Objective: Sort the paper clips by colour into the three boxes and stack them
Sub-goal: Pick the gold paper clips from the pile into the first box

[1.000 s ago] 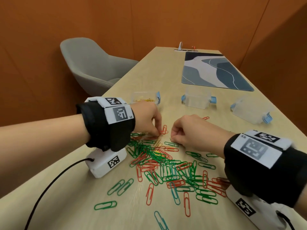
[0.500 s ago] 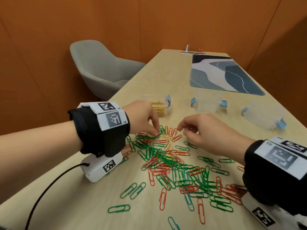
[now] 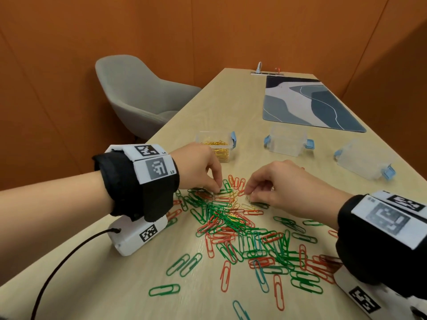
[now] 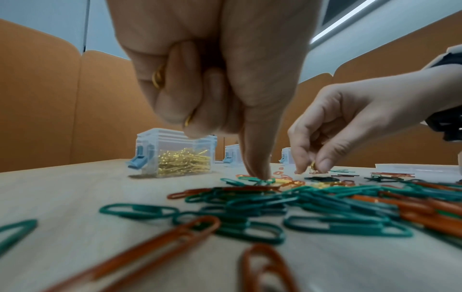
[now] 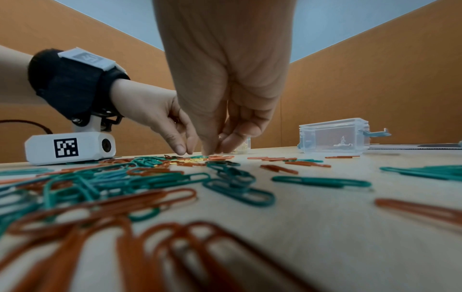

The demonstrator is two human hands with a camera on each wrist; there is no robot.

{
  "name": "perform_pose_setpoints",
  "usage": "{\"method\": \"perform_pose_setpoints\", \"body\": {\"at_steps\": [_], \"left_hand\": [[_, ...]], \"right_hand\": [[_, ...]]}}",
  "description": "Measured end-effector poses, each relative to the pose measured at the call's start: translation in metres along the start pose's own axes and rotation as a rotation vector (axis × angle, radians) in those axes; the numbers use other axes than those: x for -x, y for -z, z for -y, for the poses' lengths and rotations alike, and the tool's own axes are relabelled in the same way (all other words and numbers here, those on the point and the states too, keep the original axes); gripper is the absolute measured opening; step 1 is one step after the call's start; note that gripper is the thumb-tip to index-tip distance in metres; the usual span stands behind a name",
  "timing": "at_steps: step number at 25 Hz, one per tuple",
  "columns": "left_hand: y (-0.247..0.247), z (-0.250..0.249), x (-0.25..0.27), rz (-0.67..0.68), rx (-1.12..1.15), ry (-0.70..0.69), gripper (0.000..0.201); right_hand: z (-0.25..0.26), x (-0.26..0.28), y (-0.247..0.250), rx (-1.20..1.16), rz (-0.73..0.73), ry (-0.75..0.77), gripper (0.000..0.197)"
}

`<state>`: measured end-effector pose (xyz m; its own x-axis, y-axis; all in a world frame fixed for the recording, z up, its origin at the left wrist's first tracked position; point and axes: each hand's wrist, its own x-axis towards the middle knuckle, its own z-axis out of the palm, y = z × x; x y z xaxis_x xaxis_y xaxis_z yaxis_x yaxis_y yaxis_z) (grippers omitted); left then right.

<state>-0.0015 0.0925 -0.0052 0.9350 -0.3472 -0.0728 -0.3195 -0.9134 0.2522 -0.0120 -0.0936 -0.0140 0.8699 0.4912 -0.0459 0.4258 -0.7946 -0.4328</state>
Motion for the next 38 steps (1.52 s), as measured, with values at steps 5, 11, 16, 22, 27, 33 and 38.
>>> {"method": "perform_pose_setpoints", "body": {"at_steps": [5,11,16,22,27,33,38], "left_hand": [[-0.003,-0.006,-0.003,0.02,-0.03,-0.006,0.018],[-0.003,-0.005,-0.007,-0.069,-0.058,0.014,0.016],[-0.004,-0.005,-0.001,-0.005,-0.004,-0.02,0.015],[-0.008,-0.009,-0.005,0.073,-0.054,0.006,0.019],[-0.008,-0.007,0.006,0.22,0.024,0.042,0.014],[0.005,-0.011,0.01,0.376,0.715,0.412,0.029],[-0.002,-0.019,0.009,0.45,1.189,0.426,0.026]], "right_hand": [[0.001,0.001,-0.001,-0.011,0.043,-0.058,0.008],[-0.006,-0.002,0.0,0.033,-0.046,-0.074,0.009],[-0.003,-0.002,0.0,-0.001,-0.033,-0.114,0.006],[-0.003,0.0,-0.002,0.033,0.039,-0.116,0.005],[-0.002,0.003,-0.003,0.096,0.148,-0.051,0.01],[0.0,0.004,-0.002,0.136,0.113,0.075,0.013],[0.012,0.008,-0.003,-0.188,-0.141,0.245,0.01]]}}
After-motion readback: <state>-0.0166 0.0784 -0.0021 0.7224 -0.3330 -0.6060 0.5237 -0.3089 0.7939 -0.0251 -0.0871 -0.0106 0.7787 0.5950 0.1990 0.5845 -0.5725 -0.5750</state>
